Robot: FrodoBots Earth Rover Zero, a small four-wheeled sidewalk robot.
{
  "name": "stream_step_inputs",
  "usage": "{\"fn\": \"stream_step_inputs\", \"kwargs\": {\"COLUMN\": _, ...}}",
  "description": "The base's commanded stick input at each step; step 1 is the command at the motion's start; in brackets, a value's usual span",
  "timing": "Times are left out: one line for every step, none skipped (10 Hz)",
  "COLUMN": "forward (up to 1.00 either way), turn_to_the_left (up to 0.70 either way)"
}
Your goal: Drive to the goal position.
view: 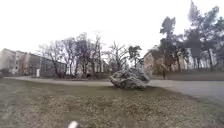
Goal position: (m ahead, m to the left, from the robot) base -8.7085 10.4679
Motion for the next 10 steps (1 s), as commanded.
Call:
{"fn": "stream_step_inputs", "kwargs": {"forward": 0.0, "turn_to_the_left": 0.7}}
{"fn": "stream_step_inputs", "kwargs": {"forward": 0.0, "turn_to_the_left": 0.7}}
{"fn": "stream_step_inputs", "kwargs": {"forward": 0.28, "turn_to_the_left": 0.56}}
{"fn": "stream_step_inputs", "kwargs": {"forward": 0.7, "turn_to_the_left": 0.36}}
{"fn": "stream_step_inputs", "kwargs": {"forward": 0.7, "turn_to_the_left": 0.36}}
{"fn": "stream_step_inputs", "kwargs": {"forward": 0.7, "turn_to_the_left": 0.36}}
{"fn": "stream_step_inputs", "kwargs": {"forward": 0.7, "turn_to_the_left": 0.36}}
{"fn": "stream_step_inputs", "kwargs": {"forward": 0.7, "turn_to_the_left": 0.36}}
{"fn": "stream_step_inputs", "kwargs": {"forward": 0.7, "turn_to_the_left": 0.36}}
{"fn": "stream_step_inputs", "kwargs": {"forward": 0.7, "turn_to_the_left": 0.36}}
